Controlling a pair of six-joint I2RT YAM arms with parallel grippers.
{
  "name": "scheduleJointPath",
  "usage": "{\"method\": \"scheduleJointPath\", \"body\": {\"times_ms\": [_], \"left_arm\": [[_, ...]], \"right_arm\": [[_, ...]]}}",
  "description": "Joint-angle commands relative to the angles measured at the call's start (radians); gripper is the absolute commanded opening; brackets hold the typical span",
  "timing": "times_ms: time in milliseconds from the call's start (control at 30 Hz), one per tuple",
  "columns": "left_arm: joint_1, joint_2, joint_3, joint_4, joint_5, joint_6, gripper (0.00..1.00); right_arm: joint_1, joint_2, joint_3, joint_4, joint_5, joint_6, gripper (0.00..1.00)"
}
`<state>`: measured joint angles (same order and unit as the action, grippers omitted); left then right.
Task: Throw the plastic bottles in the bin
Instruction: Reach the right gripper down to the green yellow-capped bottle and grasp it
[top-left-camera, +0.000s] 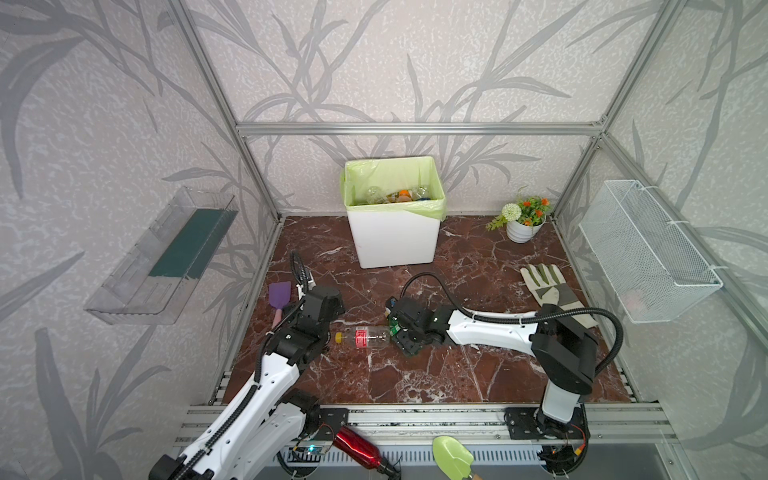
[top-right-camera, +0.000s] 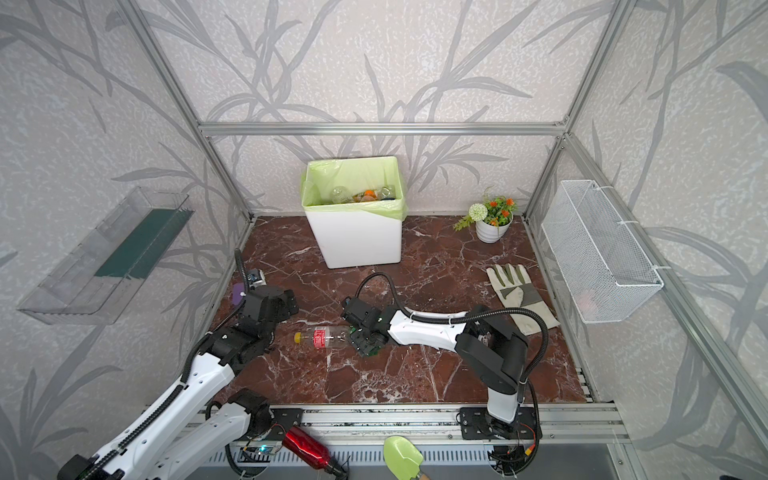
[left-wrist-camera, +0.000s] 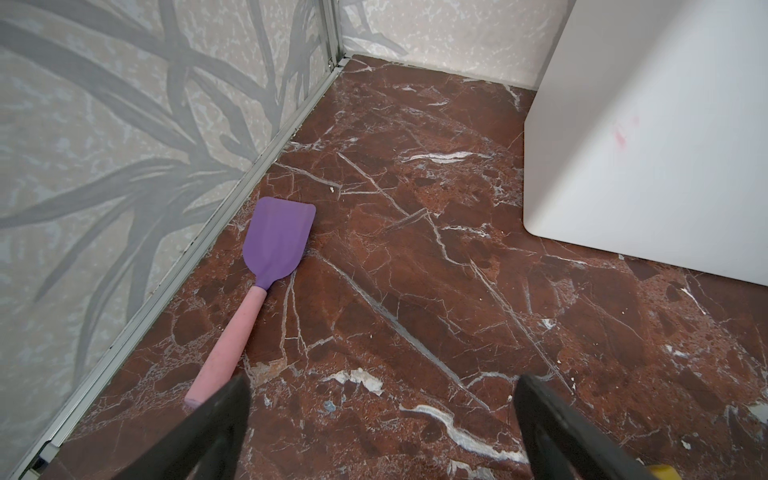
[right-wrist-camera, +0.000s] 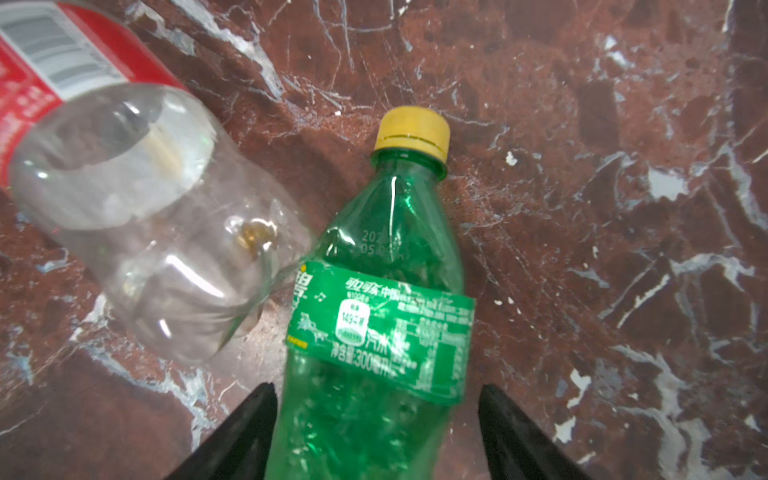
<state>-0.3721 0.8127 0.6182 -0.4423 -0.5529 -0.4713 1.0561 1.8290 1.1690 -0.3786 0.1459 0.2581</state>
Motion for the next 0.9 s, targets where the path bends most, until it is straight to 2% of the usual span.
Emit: {"method": "scheduleJointPath", "body": {"times_ms": [0, 133, 400, 467, 533, 600, 733, 867], "left_arm": [[-0.003, -0.015, 0.008, -0.022, -0.035, -0.009, 0.99], [-0.003, -0.017, 0.005, -0.023, -0.037, -0.01, 0.99], [-0.003, -0.012, 0.002, -0.022, -0.04, -0.014, 0.99], [-0.004, -0.016, 0.002, -0.023, -0.043, -0.015, 0.99], [-0.003, -0.018, -0.001, -0.021, -0.044, -0.014, 0.99], [-0.003, -0.018, -0.002, -0.017, -0.043, -0.015, 0.99], [-0.004, -0.017, -0.003, -0.022, -0.036, -0.017, 0.99], [-0.003, -0.019, -0.007, -0.031, -0.048, -0.019, 0.99]], "right_arm": [[-0.024, 0.025, 0.015, -0.043, -0.006, -0.001, 0.7], [-0.094, 0.016, -0.014, -0.034, 0.004, -0.012, 0.65], [-0.165, -0.048, -0.069, -0.048, 0.03, -0.04, 0.64], [-0.177, -0.066, -0.078, -0.059, 0.039, -0.048, 0.68], [-0.178, -0.073, -0.069, -0.078, 0.046, -0.063, 0.83], [-0.178, -0.067, -0.049, -0.103, 0.044, -0.074, 0.91], [-0.179, -0.053, -0.013, -0.113, 0.048, -0.077, 0.97], [-0.179, 0.002, 0.039, -0.149, 0.049, -0.093, 0.97]]}}
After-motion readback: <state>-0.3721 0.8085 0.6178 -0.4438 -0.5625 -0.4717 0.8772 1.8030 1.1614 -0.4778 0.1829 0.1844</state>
